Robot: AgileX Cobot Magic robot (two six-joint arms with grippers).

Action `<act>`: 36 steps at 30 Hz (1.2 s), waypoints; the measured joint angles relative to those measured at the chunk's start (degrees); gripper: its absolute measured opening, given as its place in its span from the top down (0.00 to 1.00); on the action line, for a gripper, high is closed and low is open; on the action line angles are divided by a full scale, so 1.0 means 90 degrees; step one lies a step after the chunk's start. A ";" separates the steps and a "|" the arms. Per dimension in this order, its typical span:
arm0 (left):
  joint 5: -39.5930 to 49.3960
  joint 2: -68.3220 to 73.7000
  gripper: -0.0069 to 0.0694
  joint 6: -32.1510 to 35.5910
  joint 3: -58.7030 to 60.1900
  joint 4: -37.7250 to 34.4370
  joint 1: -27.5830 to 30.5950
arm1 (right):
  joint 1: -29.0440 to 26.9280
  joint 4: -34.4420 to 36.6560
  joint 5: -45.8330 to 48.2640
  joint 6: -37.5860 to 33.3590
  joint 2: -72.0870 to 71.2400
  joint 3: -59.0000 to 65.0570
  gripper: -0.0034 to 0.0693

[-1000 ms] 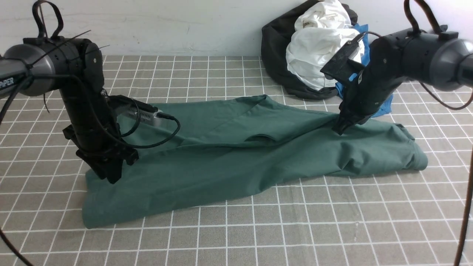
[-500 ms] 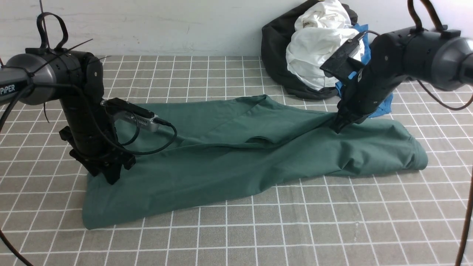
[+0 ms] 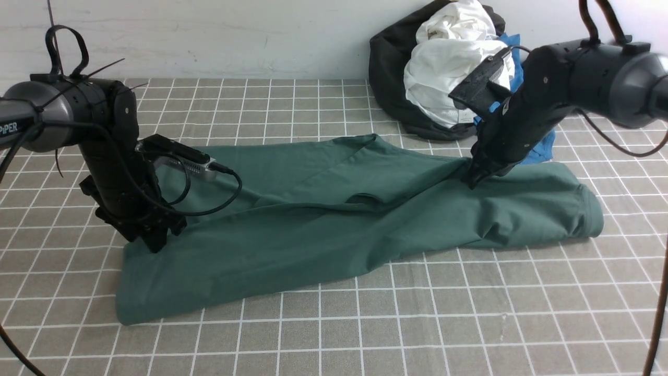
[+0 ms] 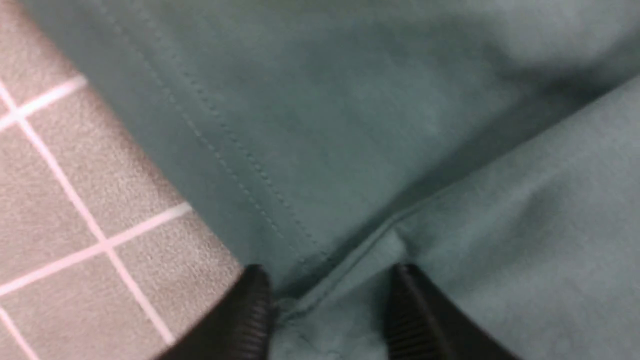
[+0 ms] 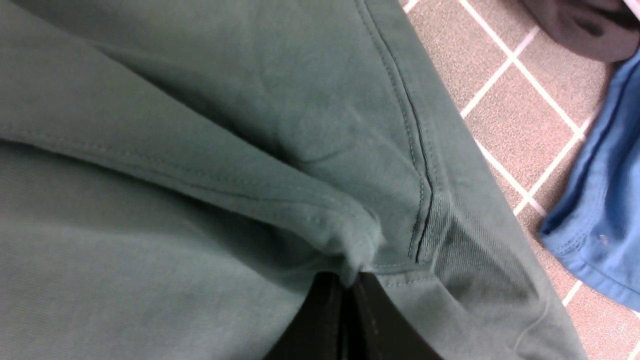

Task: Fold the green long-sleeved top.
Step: Use both arms to drag the lower edge of the fabric forward and fold it over the upper edge

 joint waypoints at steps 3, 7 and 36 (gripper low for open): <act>0.0088 -0.0018 0.75 0.0037 0.0000 -0.0048 -0.0024 | 0.0000 0.0000 0.0000 -0.0008 0.0000 0.0000 0.96; 0.0162 -0.0223 0.89 0.0040 0.0015 -0.0030 -0.0025 | 0.0000 -0.0112 0.0022 -0.0008 -0.0021 0.0000 0.96; -0.1976 0.1808 0.77 -0.1238 -0.3286 0.0353 -0.0025 | -0.0308 -0.1311 -0.2581 0.1699 0.0767 -0.0063 0.83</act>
